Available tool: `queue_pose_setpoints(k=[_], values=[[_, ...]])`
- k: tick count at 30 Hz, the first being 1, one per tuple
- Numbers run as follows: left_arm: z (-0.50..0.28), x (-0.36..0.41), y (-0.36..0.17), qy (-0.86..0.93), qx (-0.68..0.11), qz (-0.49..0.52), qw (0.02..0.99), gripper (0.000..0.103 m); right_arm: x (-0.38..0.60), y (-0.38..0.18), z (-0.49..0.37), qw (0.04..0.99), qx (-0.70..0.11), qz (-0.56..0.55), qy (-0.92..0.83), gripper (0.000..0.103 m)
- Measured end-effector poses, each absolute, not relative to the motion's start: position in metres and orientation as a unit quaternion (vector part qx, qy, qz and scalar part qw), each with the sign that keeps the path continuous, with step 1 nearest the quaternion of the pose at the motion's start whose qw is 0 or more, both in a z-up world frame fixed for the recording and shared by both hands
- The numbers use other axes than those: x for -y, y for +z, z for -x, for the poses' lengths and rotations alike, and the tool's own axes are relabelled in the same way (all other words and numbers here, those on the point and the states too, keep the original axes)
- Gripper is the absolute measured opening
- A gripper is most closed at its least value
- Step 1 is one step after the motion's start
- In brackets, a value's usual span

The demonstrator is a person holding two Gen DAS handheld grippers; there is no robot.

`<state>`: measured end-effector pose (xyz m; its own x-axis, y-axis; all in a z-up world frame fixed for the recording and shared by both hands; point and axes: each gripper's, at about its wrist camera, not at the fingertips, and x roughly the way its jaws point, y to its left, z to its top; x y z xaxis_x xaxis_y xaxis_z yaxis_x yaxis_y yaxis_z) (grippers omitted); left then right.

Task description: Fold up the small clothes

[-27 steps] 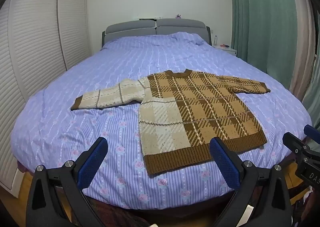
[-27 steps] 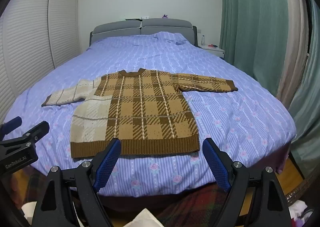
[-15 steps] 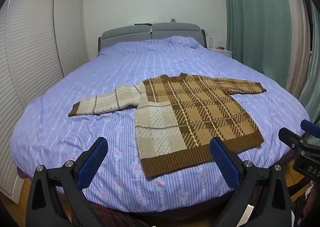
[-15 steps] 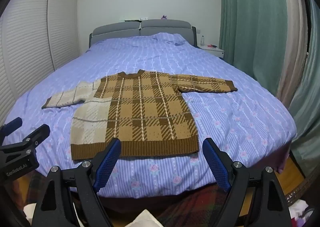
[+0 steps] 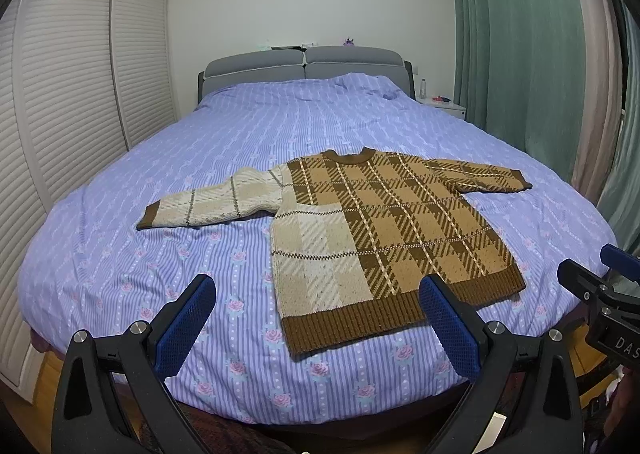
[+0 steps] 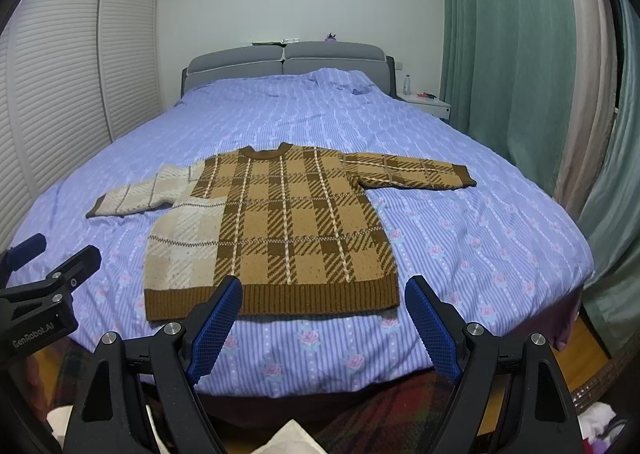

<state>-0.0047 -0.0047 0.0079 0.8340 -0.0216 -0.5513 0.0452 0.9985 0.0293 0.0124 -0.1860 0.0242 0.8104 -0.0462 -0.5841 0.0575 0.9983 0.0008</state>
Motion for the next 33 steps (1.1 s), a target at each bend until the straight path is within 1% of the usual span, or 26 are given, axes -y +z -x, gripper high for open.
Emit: queue_pose_setpoints(k=[33], values=[[0.0063,0.0043,0.0085,-0.019,-0.287,-0.018,0.958,0.103,0.1861,0.0239,-0.0117,0.951,-0.308,-0.010,-0.027,0.084]])
